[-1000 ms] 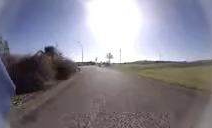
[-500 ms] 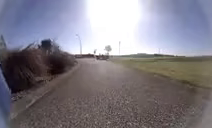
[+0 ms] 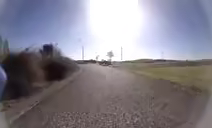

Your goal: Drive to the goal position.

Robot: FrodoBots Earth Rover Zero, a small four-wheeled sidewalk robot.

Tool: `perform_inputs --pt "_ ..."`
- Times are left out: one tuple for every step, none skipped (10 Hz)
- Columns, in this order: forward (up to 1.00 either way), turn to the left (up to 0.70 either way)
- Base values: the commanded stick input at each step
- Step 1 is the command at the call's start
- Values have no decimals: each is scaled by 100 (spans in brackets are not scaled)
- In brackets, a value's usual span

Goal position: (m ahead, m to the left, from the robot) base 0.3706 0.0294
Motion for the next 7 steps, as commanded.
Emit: perform_inputs --pt "100 0" --pt "100 0" --pt "100 0" --pt "100 0" --pt "100 0" --pt "100 0" --pt "100 0"
